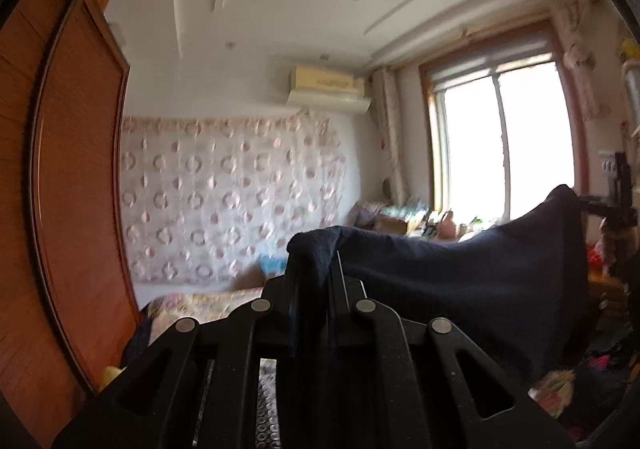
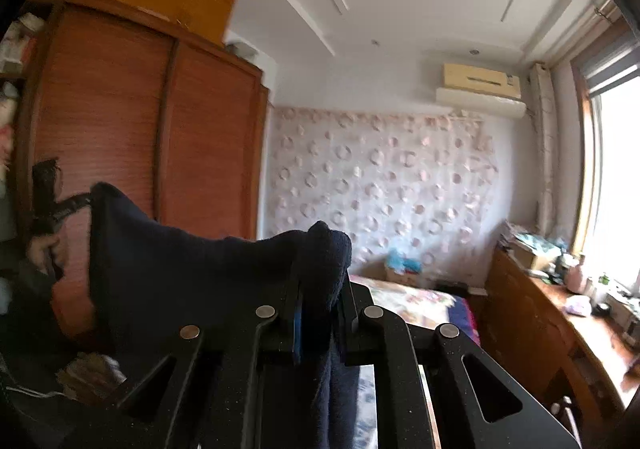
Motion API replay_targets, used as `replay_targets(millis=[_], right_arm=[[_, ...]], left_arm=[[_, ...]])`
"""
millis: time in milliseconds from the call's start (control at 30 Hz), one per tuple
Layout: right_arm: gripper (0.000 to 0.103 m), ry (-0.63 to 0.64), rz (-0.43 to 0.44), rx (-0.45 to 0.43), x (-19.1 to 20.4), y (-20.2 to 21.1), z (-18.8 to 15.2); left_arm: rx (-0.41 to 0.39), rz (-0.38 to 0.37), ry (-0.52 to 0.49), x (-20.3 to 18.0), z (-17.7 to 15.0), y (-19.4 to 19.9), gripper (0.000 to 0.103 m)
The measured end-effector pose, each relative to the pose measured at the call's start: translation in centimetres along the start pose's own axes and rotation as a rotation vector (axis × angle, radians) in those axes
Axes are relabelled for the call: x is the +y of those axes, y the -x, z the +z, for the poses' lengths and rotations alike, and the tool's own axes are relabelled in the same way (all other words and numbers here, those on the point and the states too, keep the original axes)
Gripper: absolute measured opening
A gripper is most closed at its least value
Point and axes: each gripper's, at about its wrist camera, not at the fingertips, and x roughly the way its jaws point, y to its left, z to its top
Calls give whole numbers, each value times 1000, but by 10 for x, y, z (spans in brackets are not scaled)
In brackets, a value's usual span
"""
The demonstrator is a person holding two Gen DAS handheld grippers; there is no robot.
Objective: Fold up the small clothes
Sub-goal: 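Grasp the navy T-shirt with both tools and lift it off the bedspread, then lower the shirt onto the bedspread and open both tools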
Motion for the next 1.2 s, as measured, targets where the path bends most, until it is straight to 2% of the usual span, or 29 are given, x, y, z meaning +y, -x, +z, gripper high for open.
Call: replay_targets(millis=[100,167,300,500,633,767,867,1000,1033,1100,1133,1167,1200], right_arm=[[12,-1,-37,70,-6,-35,-1],[12,-7,-47,116,-14,-65,-17],[12,-65,-57,245,-32,-141,-63],[12,-131,-90,427,-44,-245,-133],[12,-160,-137,512,-42,-287,-149],[14,-218,-159,519,-35,-302,-134],[14,-204,-178,528,-27,-306,-118],[14,-184,-192,536,-28,-318,-124],[16,-183,-195,538,-25,-318,-120],[27,-185,-208,550,-26,-323,-132],[40,-187,-225,558,-29,-325,-137],[48,-192,-251,565,-27,-324,-135],[50,-202,-262,565,-32,-329,-141]], left_arm=[[90,22,0,5,-28,-55,12],[150,22,13,8,-52,-89,12],[287,31,20,10,-108,-164,12],[415,50,10,8,-158,-228,12],[455,60,-6,3,-169,-244,12],[469,70,-23,-4,-169,-250,12],[471,74,-26,-4,-167,-252,12],[470,88,-36,-2,-166,-259,13],[473,85,-31,0,-169,-262,13],[496,71,-2,4,-172,-266,20],[508,69,2,4,-174,-266,24],[509,78,-5,4,-175,-265,33],[502,81,-12,3,-176,-263,44]])
